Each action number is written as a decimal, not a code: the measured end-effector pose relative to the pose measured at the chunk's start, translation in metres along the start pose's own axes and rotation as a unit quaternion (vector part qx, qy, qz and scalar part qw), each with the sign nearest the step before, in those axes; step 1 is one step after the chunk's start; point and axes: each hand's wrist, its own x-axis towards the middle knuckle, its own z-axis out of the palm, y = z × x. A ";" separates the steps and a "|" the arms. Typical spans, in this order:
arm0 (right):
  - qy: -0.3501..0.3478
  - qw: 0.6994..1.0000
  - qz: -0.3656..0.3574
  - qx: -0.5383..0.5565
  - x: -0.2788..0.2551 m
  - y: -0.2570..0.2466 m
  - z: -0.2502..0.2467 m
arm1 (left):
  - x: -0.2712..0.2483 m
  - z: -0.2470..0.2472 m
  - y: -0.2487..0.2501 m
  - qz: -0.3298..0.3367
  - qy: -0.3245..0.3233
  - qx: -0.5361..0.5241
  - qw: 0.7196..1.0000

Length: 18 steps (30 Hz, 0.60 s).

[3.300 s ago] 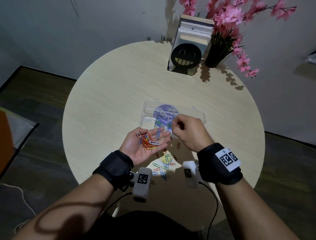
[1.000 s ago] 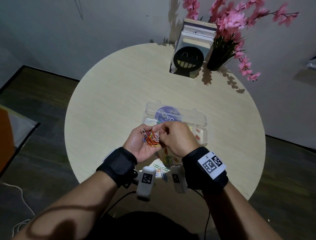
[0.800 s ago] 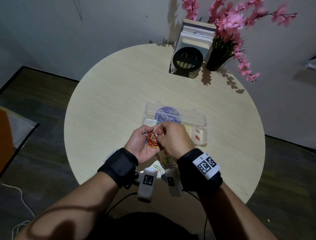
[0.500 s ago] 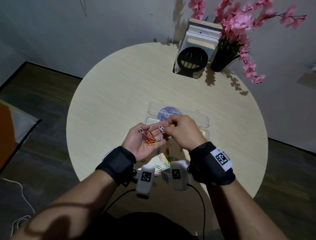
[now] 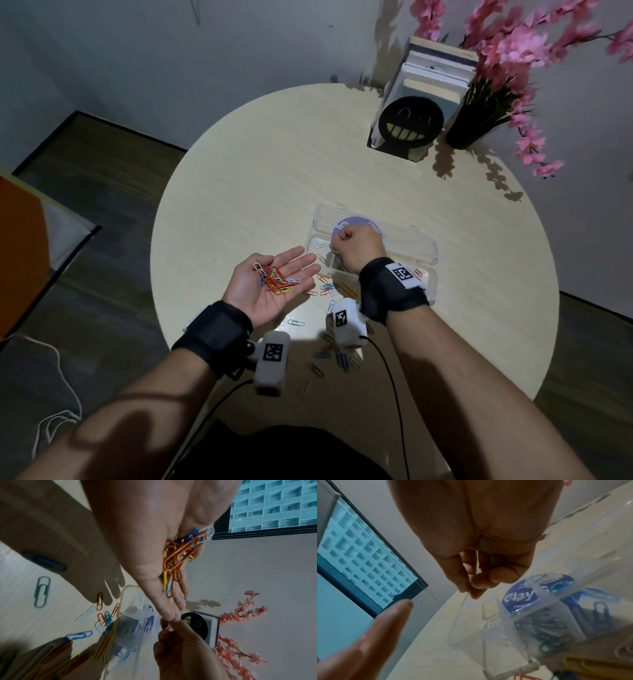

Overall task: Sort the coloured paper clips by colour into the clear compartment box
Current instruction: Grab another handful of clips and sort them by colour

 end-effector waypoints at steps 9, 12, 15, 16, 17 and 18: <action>-0.030 0.989 -0.145 0.014 -0.051 -0.023 -0.012 | 0.011 0.010 -0.004 -0.008 -0.005 0.000 1.000; -0.082 0.979 -0.178 -0.054 -0.066 -0.024 -0.014 | 0.013 0.021 -0.013 -0.022 -0.024 0.000 0.999; -0.081 0.978 -0.177 -0.075 -0.074 -0.021 -0.018 | 0.009 0.032 -0.019 -0.030 -0.056 0.019 0.998; -0.064 0.979 -0.174 -0.088 -0.076 -0.020 -0.019 | 0.008 0.035 -0.021 -0.033 -0.062 0.025 0.997; -0.048 0.978 -0.171 -0.113 -0.077 -0.019 -0.020 | 0.007 0.039 -0.023 -0.036 -0.066 0.029 0.997; -0.037 0.974 -0.169 -0.143 -0.079 -0.019 -0.020 | 0.006 0.042 -0.025 -0.037 -0.064 0.035 0.997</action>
